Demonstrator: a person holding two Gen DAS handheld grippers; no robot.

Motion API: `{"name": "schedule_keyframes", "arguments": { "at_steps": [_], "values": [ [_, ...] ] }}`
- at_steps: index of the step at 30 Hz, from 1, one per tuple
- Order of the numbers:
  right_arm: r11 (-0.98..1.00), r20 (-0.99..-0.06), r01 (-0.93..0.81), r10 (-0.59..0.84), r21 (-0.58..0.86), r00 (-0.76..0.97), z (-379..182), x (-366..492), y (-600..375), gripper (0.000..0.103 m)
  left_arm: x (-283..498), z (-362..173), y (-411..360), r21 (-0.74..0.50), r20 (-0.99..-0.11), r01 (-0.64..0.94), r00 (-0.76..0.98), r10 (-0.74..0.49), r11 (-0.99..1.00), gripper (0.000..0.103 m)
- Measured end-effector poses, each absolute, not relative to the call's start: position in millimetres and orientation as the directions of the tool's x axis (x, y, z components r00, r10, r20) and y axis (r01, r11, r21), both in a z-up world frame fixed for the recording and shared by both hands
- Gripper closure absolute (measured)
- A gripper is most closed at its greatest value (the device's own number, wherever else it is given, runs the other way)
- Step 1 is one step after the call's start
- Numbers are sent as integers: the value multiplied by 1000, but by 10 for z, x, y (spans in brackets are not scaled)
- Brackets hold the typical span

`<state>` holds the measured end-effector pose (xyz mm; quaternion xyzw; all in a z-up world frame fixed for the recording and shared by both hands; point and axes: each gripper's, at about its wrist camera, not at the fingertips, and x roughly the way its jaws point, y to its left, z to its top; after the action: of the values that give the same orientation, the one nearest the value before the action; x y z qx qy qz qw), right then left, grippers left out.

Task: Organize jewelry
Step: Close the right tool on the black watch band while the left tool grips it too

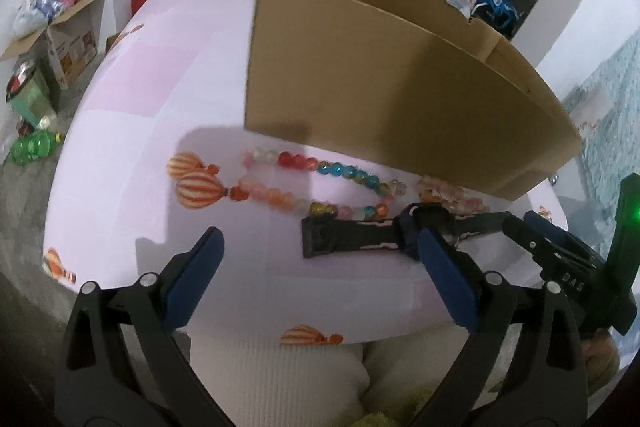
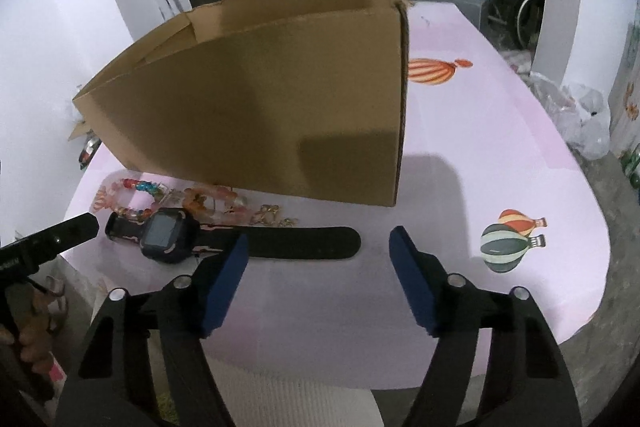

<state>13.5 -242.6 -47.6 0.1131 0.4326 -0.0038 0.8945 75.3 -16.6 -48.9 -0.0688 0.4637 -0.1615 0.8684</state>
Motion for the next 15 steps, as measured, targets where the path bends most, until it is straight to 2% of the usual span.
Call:
{"name": "schedule_keyframes", "arguments": {
  "at_steps": [3, 4, 8, 10, 11, 14, 15],
  "values": [
    [975, -769, 97, 95, 200, 633, -481, 143, -2427, 38, 853, -549, -230, -252, -811, 232, 480, -336, 939, 40],
    [974, -767, 93, 101, 205, 634, -487, 151, -2423, 38, 886, -582, -235, -259, -821, 228, 459, -338, 938, 43],
    [975, -764, 83, 109, 207, 636, -496, 154, -2416, 38, 935, -579, -244, -254, -825, 229, 456, -334, 940, 44],
    [972, -759, 72, 128, 225, 638, -495, 157, -2413, 38, 957, -574, -253, -272, -822, 235, 448, -352, 933, 51],
    [969, -757, 66, 142, 237, 638, -491, 161, -2404, 38, 969, -570, -261, -294, -819, 243, 435, -374, 925, 58],
    [963, -753, 66, 160, 260, 639, -483, 160, -2400, 38, 999, -587, -277, -296, -820, 244, 432, -377, 924, 59],
    [960, -751, 67, 167, 270, 639, -481, 162, -2412, 38, 1001, -595, -276, -297, -819, 243, 432, -377, 923, 62]
  ]
}}
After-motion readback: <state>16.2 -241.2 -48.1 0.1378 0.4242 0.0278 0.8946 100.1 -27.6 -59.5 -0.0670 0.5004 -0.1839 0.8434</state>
